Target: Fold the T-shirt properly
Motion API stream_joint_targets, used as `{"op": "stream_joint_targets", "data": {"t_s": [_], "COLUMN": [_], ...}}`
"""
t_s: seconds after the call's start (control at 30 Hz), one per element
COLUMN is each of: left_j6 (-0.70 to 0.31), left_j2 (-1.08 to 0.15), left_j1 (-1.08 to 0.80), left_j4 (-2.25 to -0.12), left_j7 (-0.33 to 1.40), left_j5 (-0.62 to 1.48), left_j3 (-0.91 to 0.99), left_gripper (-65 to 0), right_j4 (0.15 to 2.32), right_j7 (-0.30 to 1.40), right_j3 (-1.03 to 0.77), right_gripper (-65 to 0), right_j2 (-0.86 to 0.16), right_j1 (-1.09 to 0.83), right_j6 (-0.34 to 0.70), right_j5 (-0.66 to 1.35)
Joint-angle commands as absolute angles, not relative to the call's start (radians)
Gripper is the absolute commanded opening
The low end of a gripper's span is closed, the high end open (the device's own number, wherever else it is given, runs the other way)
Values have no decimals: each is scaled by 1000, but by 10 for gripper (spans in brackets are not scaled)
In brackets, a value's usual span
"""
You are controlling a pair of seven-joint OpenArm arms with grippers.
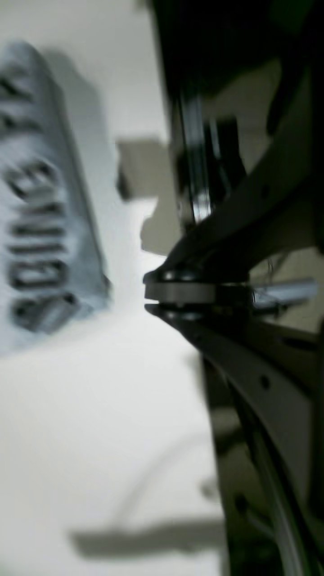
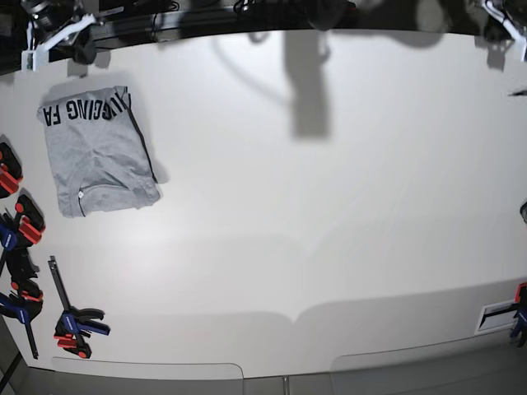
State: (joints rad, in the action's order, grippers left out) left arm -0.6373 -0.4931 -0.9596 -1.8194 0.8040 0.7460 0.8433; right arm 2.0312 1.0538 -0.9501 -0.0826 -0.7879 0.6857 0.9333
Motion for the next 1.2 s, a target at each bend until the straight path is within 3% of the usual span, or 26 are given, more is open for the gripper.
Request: {"op": "stream_joint_targets", "data": {"t_s": [0.0,0.17,0.33,0.63,0.77,0.93,1.03,1.17], "left_j6": [-665,-698,-698,-698,-698,-698,-698,-698], "left_j2": [-501,-499,-499,-496,-459,-429,-413,-340], "left_j1": [-988,-1008,-1005,-968,-918,-851,-775,-635], "left_j4": [-1793,-1562,-1389,-1301,-1301,-1238,-1143,-967], "left_j7": [793,792,801,791,751,392,177,99], "left_j5": [764,923,997,985,774,440,287,126], "left_j3": [854,849,769,466,360,216,123,56], "left_gripper": [-650,-650,-650,-650,-650,-650,-650,-650], "right_j4": [2047,2019,1845,1441,1289,1092,969,815], "right_j7": [1036,1042,1035,908,698,417,309,272], "right_j3": [-951,-857,-706,-472,-355,-192,-112,-33], "right_gripper": [-650,-650,-650,-650,-650,-650,-650,-650], "right_j2": [-85,-92,-126,-150,-171,-252,-281,-274], "right_j1": [-821,-870,-870,-864,-852,-780,-686,-519], "right_j6": [698,698,698,698,698,698,642,584], "right_j5": [981,1021,1002,860,614,303,241,208]}}
